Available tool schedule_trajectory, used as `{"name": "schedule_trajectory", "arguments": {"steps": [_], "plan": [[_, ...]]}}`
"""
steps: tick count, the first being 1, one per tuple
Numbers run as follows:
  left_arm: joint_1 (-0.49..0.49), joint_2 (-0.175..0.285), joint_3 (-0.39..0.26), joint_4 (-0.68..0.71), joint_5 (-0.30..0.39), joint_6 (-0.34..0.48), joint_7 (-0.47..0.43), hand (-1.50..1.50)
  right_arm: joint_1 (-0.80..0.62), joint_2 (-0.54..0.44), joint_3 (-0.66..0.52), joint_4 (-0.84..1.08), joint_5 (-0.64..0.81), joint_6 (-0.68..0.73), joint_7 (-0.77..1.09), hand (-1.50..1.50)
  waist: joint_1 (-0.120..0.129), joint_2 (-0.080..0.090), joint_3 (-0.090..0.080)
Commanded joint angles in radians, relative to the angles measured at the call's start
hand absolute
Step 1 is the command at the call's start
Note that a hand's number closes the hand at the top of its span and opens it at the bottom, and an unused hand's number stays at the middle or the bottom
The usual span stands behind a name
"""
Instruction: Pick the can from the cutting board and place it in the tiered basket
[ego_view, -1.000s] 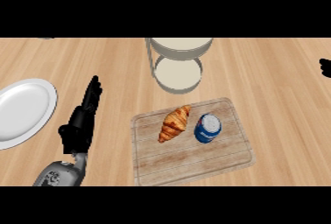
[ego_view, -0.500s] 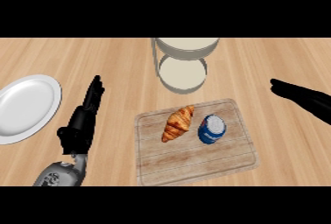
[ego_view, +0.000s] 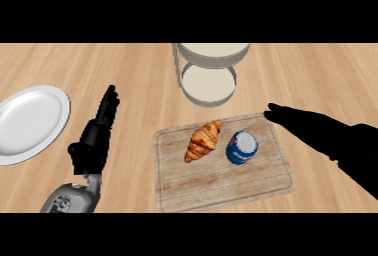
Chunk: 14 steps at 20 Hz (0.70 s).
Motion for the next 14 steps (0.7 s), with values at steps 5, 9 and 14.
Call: {"name": "schedule_trajectory", "arguments": {"steps": [5, 9, 14], "plan": [[0.017, -0.034, 0.008, 0.036, -0.033, -0.011, -0.061, 0.0, -0.06, 0.073, 0.076, 0.049, 0.052, 0.055, 0.14, -1.5, -0.001, 0.0, 0.0], [0.015, -0.025, 0.023, -0.012, -0.024, -0.022, 0.013, 0.0, 0.023, 0.032, 0.06, 0.09, 0.131, 0.117, 0.031, -1.5, -0.003, 0.0, 0.002], [-0.035, -0.002, 0.094, 0.052, 0.015, -0.089, -0.007, 0.0, 0.046, 0.05, 0.072, 0.027, 0.183, 0.124, 0.065, -1.5, -0.01, 0.0, 0.001]]}}
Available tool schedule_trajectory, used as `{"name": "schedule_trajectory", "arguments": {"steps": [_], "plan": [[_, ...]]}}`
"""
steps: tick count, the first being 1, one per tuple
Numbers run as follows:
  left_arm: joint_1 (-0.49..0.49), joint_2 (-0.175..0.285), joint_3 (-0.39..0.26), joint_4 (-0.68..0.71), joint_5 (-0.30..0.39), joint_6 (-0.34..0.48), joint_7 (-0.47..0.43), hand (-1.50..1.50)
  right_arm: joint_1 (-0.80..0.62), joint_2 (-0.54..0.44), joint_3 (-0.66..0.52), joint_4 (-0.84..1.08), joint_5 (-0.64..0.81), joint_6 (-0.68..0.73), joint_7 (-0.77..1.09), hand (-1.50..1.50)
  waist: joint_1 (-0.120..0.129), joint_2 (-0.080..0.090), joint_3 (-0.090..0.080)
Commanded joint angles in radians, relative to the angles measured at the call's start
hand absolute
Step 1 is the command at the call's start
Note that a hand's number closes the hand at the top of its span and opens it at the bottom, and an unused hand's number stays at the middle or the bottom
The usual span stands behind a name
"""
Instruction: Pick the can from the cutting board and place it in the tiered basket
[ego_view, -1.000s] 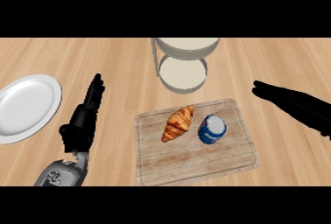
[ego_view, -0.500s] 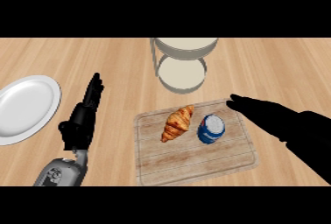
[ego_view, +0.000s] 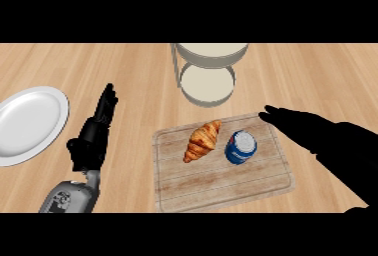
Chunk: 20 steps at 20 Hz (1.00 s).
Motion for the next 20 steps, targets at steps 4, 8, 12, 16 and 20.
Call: {"name": "schedule_trajectory", "arguments": {"steps": [4, 8, 12, 16, 20], "plan": [[-0.06, -0.024, 0.048, 0.108, 0.008, -0.031, -0.049, 0.0, 0.008, 0.054, 0.077, -0.005, 0.114, 0.073, 0.067, -1.5, -0.003, 0.002, 0.0], [-0.061, -0.014, 0.053, 0.042, 0.0, -0.037, 0.036, 0.0, 0.028, 0.037, 0.044, -0.017, 0.187, 0.142, -0.06, -1.5, -0.002, 0.002, 0.0], [0.014, -0.045, 0.015, 0.012, -0.048, -0.018, -0.047, 0.0, -0.003, 0.146, 0.117, -0.04, 0.279, 0.137, 0.032, -1.5, 0.002, 0.0, 0.0], [0.022, -0.012, 0.057, -0.017, -0.028, -0.051, -0.01, 0.0, 0.069, 0.129, 0.051, 0.124, 0.441, 0.138, -0.179, -1.5, 0.002, 0.002, 0.001], [0.045, -0.061, 0.01, -0.074, -0.087, -0.003, 0.042, 0.0, 0.108, 0.155, -0.002, 0.171, 0.495, 0.145, -0.23, -1.5, 0.003, 0.0, 0.001]]}}
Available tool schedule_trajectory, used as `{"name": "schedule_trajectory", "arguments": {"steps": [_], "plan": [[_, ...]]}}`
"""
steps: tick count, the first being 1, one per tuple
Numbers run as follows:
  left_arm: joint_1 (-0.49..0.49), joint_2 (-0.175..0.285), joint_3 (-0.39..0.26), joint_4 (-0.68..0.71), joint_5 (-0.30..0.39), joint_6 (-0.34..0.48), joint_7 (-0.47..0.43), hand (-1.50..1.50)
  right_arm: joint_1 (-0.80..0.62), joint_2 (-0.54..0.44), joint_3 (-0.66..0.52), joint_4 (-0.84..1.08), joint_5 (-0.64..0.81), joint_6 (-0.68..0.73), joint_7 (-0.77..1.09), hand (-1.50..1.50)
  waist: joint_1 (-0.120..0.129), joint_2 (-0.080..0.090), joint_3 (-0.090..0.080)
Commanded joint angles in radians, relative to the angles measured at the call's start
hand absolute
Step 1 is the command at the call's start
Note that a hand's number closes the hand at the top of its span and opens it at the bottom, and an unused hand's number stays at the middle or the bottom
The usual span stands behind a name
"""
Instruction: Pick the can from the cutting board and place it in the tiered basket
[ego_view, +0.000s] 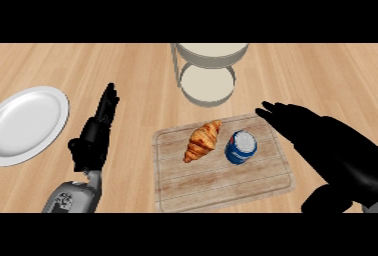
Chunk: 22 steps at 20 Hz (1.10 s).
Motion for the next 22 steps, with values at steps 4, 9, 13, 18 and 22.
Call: {"name": "schedule_trajectory", "arguments": {"steps": [4, 9, 13, 18, 22], "plan": [[0.02, -0.028, 0.011, -0.003, -0.019, -0.016, -0.023, 0.0, 0.075, 0.094, -0.035, 0.077, 0.108, 0.039, -0.078, -1.5, 0.0, 0.0, 0.0], [0.04, 0.001, 0.05, 0.002, 0.003, -0.075, -0.045, 0.0, 0.096, 0.122, -0.053, 0.15, 0.191, 0.049, -0.196, -1.5, 0.002, 0.0, 0.0], [-0.043, -0.026, 0.077, 0.052, -0.017, -0.062, -0.017, 0.0, 0.116, 0.173, -0.066, 0.18, 0.247, 0.041, -0.274, -1.5, -0.001, 0.001, 0.0], [0.021, -0.028, 0.062, -0.055, -0.044, -0.065, 0.021, 0.0, 0.124, 0.285, -0.041, 0.101, 0.267, 0.116, -0.162, -1.5, -0.001, -0.001, 0.0], [0.044, -0.048, 0.035, -0.059, -0.073, -0.059, 0.03, 0.0, 0.066, 0.346, -0.025, 0.226, 0.323, 0.106, -0.208, -1.5, 0.004, -0.001, 0.0]]}}
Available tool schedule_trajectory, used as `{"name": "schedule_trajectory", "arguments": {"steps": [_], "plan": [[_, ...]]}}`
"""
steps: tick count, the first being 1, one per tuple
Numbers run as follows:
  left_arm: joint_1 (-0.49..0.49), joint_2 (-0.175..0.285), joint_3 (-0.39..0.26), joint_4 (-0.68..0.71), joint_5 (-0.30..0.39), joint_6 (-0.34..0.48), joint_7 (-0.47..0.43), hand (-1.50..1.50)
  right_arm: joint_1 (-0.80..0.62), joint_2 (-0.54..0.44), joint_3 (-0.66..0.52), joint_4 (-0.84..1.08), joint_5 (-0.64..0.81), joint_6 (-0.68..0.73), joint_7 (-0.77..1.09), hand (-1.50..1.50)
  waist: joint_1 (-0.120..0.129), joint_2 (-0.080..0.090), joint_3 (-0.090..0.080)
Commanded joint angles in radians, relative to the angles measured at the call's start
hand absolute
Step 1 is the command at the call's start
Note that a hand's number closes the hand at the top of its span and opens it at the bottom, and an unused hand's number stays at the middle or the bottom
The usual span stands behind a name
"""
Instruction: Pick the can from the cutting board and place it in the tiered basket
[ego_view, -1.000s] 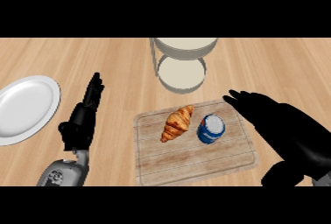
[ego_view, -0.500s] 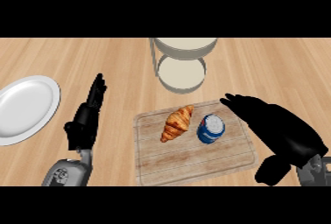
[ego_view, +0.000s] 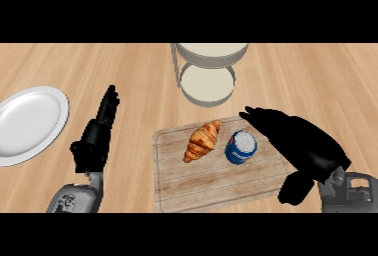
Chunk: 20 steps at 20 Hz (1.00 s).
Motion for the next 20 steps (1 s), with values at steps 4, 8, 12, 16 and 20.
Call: {"name": "schedule_trajectory", "arguments": {"steps": [4, 8, 12, 16, 20], "plan": [[0.005, 0.001, 0.056, 0.055, 0.021, -0.044, -0.076, 0.0, 0.009, 0.058, -0.06, 0.056, 0.059, 0.031, -0.069, -1.5, -0.001, 0.0, 0.0], [0.021, 0.01, 0.024, -0.084, -0.004, -0.05, 0.06, 0.0, 0.006, 0.147, 0.045, 0.108, 0.157, -0.008, -0.022, -1.5, 0.004, 0.0, 0.0], [0.09, -0.016, 0.008, -0.098, -0.034, -0.03, 0.006, 0.0, 0.009, 0.127, -0.035, 0.114, 0.156, 0.044, -0.078, -1.5, 0.001, 0.0, 0.0], [0.029, 0.012, 0.071, -0.056, 0.017, -0.087, 0.029, 0.0, 0.037, 0.164, -0.007, 0.132, 0.213, -0.007, -0.106, -1.5, 0.0, 0.0, 0.0], [-0.004, -0.028, 0.052, -0.037, -0.035, -0.042, 0.044, 0.0, 0.058, 0.173, -0.019, 0.165, 0.251, -0.014, -0.139, -1.5, -0.002, 0.0, 0.0]]}}
